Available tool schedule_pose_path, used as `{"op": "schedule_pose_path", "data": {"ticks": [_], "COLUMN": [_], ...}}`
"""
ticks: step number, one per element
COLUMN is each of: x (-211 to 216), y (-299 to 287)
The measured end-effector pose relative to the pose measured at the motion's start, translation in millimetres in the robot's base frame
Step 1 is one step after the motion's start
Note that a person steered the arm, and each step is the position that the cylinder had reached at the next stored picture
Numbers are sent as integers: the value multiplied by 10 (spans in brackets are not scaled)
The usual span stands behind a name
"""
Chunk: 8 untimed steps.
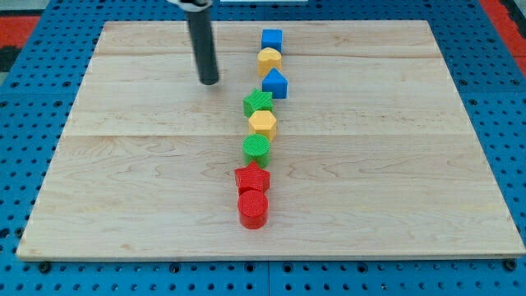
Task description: Move your arm closer to blue cube
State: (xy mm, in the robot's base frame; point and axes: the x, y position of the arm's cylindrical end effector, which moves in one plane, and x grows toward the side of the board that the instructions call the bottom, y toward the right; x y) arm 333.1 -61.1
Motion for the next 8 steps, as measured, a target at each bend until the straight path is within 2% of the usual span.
{"op": "schedule_pose_path", "data": {"ticks": [1,3,4,5,6,7,8], "x": [-118,88,-119,-684,-963,-1004,-530], "y": [-111,342,-235,-233,144,703,1562]}}
